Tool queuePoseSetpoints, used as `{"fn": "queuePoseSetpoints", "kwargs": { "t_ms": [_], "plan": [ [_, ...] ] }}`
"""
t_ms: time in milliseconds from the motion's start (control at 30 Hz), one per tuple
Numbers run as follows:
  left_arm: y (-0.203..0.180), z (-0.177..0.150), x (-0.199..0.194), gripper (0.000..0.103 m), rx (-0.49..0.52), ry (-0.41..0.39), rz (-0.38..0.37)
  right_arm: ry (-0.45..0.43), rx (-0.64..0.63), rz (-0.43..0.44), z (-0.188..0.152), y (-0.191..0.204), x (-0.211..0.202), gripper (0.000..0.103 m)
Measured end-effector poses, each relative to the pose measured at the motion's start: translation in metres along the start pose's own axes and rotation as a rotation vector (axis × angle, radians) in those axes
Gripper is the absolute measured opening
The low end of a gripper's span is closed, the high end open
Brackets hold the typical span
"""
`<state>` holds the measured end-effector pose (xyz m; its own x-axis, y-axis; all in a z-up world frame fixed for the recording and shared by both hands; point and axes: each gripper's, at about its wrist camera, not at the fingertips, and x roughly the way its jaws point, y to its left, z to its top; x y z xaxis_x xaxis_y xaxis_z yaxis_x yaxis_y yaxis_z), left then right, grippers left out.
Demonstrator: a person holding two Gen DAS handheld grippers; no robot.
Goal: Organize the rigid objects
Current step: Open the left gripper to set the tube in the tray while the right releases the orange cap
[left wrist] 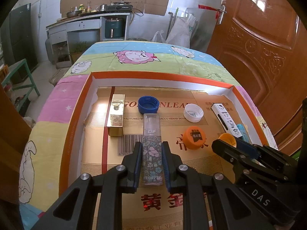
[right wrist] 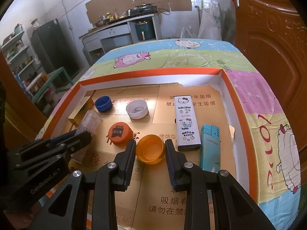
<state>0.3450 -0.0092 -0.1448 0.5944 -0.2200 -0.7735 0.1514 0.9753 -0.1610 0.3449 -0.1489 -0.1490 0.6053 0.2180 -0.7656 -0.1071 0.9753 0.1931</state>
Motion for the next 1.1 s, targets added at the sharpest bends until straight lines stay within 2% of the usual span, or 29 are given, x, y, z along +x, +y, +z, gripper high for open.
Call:
{"fn": "queuePoseSetpoints", "kwargs": {
  "t_ms": [267,400,467,1100],
  "plan": [
    [-0.001,0.0,0.0,0.025,0.005,-0.011,0.001,-0.008,-0.023,-0.012,0.0,0.002,0.002,0.032],
    [-0.001,0.0,-0.005,0.038,0.005,-0.029,-0.002,-0.017,-0.027,-0.016,0.0,0.003,-0.001,0.033],
    [-0.001,0.0,-0.008,0.043,0.008,-0.036,-0.005,-0.019,-0.029,-0.016,0.0,0.004,-0.002,0.04],
    [-0.001,-0.004,-0.033,0.044,0.002,-0.066,0.002,-0.055,-0.044,-0.021,-0.003,0.012,-0.032,0.041]
  ]
}}
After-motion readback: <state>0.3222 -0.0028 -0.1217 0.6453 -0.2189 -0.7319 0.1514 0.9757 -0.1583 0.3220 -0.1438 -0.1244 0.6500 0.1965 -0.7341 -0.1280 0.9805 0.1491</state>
